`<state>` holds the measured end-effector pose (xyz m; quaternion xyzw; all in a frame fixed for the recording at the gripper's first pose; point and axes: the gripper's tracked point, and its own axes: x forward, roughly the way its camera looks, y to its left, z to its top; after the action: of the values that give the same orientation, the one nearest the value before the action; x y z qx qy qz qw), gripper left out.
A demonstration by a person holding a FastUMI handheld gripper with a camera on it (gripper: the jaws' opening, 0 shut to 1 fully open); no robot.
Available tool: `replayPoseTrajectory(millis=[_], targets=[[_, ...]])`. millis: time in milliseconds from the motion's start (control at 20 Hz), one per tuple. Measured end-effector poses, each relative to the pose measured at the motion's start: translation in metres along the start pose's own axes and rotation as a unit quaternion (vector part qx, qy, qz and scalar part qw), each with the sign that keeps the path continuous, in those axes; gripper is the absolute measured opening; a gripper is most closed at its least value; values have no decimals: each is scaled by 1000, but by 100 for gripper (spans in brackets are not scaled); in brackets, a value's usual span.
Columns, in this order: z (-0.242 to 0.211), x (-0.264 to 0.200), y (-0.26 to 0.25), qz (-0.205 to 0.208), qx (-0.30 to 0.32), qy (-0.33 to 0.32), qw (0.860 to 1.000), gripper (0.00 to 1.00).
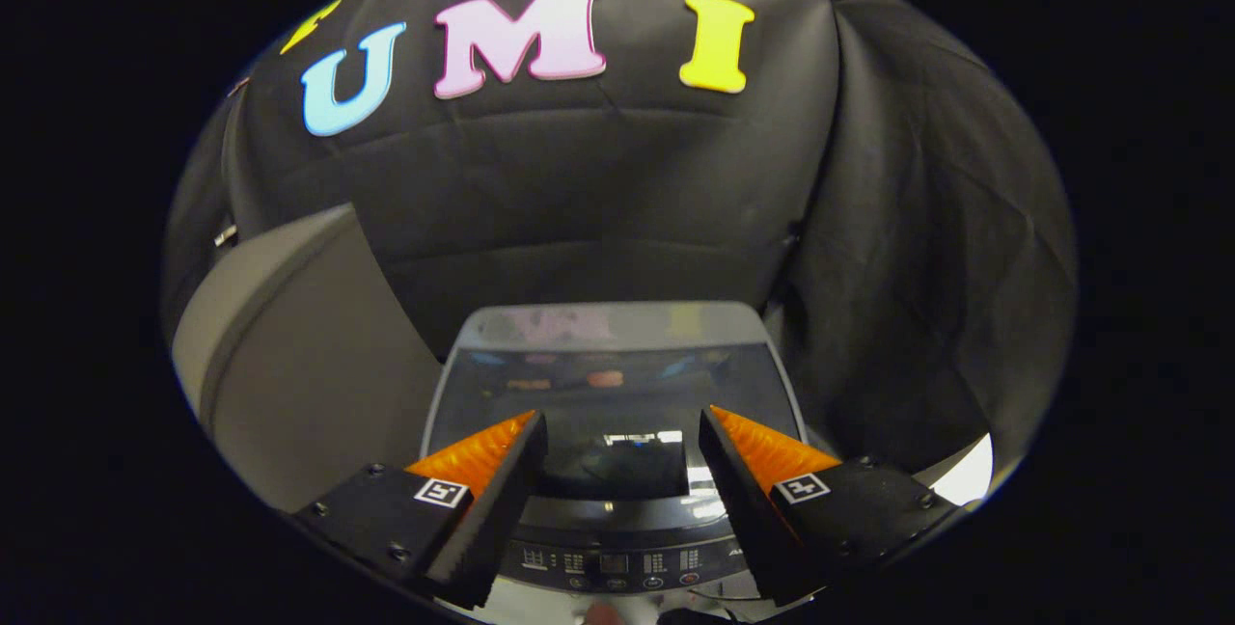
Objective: Put the clothes into the washing machine and then close the washing machine lid.
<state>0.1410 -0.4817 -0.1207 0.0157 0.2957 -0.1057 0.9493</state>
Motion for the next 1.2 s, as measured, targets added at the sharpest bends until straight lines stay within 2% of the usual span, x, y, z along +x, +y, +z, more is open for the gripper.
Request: replayPoseTrajectory(millis=[300, 650, 1000, 1200], targets=[[98, -83, 16, 12, 7, -131, 991, 99], [163, -190, 25, 20, 20, -251, 968, 98], [170, -244, 34, 32, -20, -294, 955, 99], [173, -258, 45, 48, 1, -310, 949, 99]])
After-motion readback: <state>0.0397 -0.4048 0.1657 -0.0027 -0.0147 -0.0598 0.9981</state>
